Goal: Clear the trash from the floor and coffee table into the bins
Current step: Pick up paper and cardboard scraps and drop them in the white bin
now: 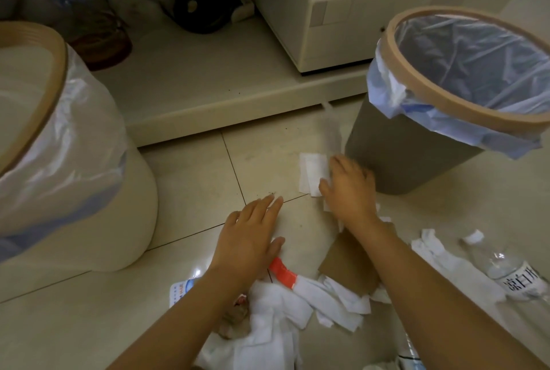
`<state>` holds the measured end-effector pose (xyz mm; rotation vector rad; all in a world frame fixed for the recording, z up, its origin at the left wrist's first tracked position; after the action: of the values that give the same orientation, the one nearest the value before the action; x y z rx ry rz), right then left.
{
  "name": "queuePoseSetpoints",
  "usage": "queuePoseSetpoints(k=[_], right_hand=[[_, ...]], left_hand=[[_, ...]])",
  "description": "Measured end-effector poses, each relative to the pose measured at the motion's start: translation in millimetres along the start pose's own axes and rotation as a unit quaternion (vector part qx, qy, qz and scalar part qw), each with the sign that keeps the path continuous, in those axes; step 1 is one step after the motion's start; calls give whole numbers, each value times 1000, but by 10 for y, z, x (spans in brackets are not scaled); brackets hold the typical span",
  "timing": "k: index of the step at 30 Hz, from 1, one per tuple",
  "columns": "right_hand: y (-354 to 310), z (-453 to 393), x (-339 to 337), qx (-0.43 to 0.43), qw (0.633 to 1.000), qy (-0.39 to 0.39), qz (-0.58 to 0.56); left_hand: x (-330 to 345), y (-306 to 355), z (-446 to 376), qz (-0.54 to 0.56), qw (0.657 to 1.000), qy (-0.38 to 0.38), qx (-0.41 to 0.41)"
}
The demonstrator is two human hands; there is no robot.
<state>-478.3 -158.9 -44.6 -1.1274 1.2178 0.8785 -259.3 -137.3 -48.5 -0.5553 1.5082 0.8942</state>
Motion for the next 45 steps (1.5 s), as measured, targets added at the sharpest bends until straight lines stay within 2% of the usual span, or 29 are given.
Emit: queuePoseSetpoints(k=[2,5,8,11,15,17,19,21,24,29,32,35,37,40,45], right_hand=[[-12,165,88,-84,992,-2,91],[-36,303,196,-121,990,1,79],[-72,223,173,-75,997,19,2],[-122,73,210,-30,998,-49,-2],[-198,-99,251,88,989,-53,-107],[-210,-168,266,153,977,-86,-120],[-235,-199,261,171,974,-105,-105],[-292,-194,250,147,981,-88,-94],[-391,-177,248,136,982,-70,-109],[-476,-74,219,91,984,-59,-143],[-453,81,40,49,982,21,-181],[-225,209,-186,104,955,86,-264],[-56,271,-235,138,962,55,-231],[104,373,-141,183,978,-28,-93],[189,521,45,197,979,-42,-21]], left_hand=[[0,-11,3,0,1000,2,1],[10,-25,14,4,1000,-3,-1],[19,-48,37,10,1000,-9,-9],[17,-65,84,8,1000,-12,-8],[3,-143,114,15,1000,-19,-15],[-3,-172,130,17,999,-19,-25],[-21,-177,146,10,999,-29,-29],[-63,-161,167,-13,999,-37,-14],[-63,-163,187,-58,998,-6,18],[-70,-149,205,-81,997,7,14],[-80,-130,210,-72,997,10,14],[-94,-104,210,-66,997,21,17],[-90,-78,208,-64,998,21,16],[-91,-32,206,-51,998,17,11],[-149,18,219,-54,998,34,25]])
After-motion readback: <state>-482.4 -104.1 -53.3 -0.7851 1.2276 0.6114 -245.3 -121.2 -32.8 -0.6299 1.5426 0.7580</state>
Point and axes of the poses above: each hand's wrist, its own z-axis away from the middle knuckle, its own x-axis out of the palm, y = z × x, the point moved 2 cm from there along -z, towards the middle knuckle, and after that the axes turned 3 degrees about -y, right-handed, at the moved point
